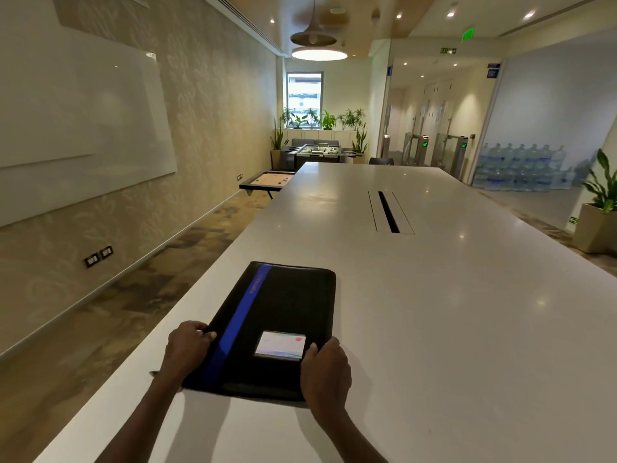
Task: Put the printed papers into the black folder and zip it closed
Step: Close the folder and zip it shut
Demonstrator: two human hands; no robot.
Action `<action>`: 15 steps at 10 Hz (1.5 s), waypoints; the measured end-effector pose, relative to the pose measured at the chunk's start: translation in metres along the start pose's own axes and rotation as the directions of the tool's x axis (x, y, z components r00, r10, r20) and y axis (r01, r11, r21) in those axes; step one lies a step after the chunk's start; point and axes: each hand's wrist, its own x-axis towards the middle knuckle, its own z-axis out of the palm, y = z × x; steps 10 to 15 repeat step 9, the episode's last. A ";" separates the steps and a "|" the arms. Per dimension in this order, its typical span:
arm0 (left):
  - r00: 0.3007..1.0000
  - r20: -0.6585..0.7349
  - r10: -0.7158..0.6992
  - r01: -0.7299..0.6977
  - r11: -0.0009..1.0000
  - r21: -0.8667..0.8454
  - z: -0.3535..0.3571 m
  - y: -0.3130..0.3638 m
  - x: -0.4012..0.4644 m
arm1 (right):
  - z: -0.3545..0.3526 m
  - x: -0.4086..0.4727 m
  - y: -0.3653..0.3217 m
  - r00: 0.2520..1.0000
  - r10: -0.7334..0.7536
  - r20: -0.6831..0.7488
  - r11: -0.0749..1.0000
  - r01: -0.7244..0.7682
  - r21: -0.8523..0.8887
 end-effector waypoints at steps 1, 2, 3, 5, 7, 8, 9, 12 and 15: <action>1.000 -0.007 -0.005 0.005 1.000 -0.001 0.003 -0.005 -0.002 | 0.007 0.000 0.003 1.000 -0.001 0.000 0.998 0.001 -0.063; 1.000 -0.001 -0.020 0.020 1.000 -0.007 0.004 -0.003 -0.001 | 0.008 0.004 0.004 1.000 -0.025 -0.001 0.996 0.025 -0.090; 0.999 0.008 -0.037 0.038 0.999 -0.029 0.003 -0.002 -0.001 | 0.008 0.006 0.004 0.999 -0.048 0.004 0.992 0.048 -0.118; 0.999 -0.012 -0.040 0.039 0.999 -0.022 0.002 -0.001 -0.002 | 0.007 0.009 0.004 0.997 -0.072 0.033 0.989 0.075 -0.126; 0.999 -0.051 -0.005 0.008 0.998 0.064 0.005 0.003 -0.008 | 0.003 0.011 0.005 0.993 -0.083 0.084 0.988 0.093 -0.120; 0.991 -0.109 0.073 -0.041 0.962 0.270 0.008 0.010 -0.015 | -0.005 0.016 0.008 0.980 -0.135 0.145 0.981 0.153 -0.118; 0.946 -0.124 0.299 -0.248 0.917 0.313 0.028 0.027 -0.027 | -0.018 0.023 0.013 0.967 -0.216 0.136 0.959 0.237 -0.156; 0.946 -0.124 0.299 -0.248 0.917 0.313 0.028 0.027 -0.027 | -0.018 0.023 0.013 0.967 -0.216 0.136 0.959 0.237 -0.156; 0.946 -0.124 0.299 -0.248 0.917 0.313 0.028 0.027 -0.027 | -0.018 0.023 0.013 0.967 -0.216 0.136 0.959 0.237 -0.156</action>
